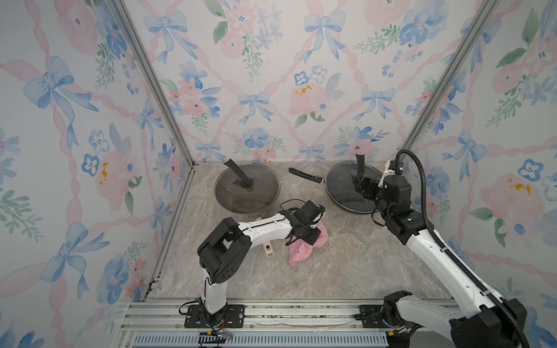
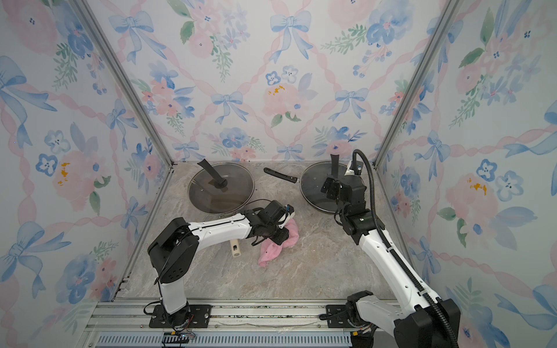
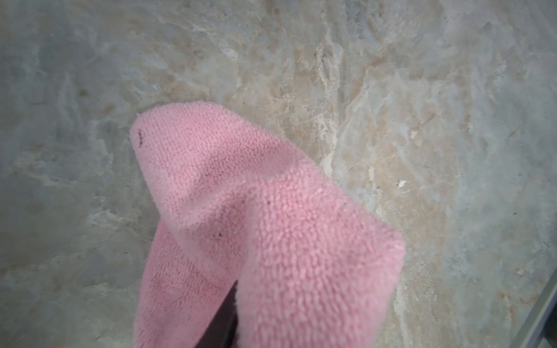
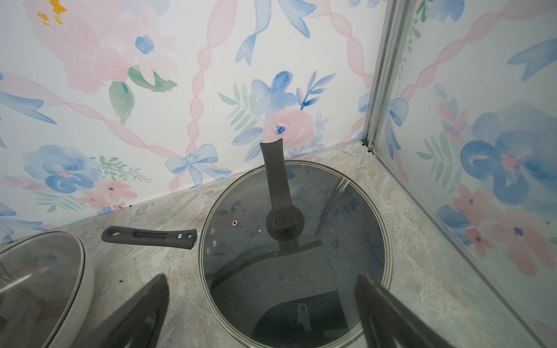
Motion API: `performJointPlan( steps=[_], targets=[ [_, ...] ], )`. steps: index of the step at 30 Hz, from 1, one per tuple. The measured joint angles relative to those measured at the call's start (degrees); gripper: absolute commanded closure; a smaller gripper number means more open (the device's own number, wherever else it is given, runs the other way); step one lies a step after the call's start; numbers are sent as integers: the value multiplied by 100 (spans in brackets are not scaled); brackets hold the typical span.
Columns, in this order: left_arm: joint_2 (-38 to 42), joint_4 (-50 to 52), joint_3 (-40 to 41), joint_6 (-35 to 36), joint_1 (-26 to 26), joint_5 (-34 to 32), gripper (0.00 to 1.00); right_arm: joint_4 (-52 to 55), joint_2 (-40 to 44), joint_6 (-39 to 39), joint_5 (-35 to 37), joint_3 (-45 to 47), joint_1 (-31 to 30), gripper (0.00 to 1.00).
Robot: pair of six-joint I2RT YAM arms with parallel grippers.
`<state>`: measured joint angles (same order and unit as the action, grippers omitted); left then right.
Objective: Wipe the pot lid with a cloth
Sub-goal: Place the cleaning item at the center of the board.
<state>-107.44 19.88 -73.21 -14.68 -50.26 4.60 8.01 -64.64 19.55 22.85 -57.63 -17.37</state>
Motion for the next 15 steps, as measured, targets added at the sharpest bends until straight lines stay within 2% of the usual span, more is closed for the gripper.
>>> performJointPlan(
  steps=[1,4,12,15],
  targets=[
    [0,-9,-2,7,-4,-28,47,26,0,0,22,0,0,3],
    [44,-17,-2,72,-35,-103,42,42,7,0,101,0,0,3],
    [909,-9,-160,295,-35,-352,33,44,181,0,212,2,0,3],
    [1182,-50,-339,407,-35,-376,23,42,219,2,254,35,0,3]
  ],
)
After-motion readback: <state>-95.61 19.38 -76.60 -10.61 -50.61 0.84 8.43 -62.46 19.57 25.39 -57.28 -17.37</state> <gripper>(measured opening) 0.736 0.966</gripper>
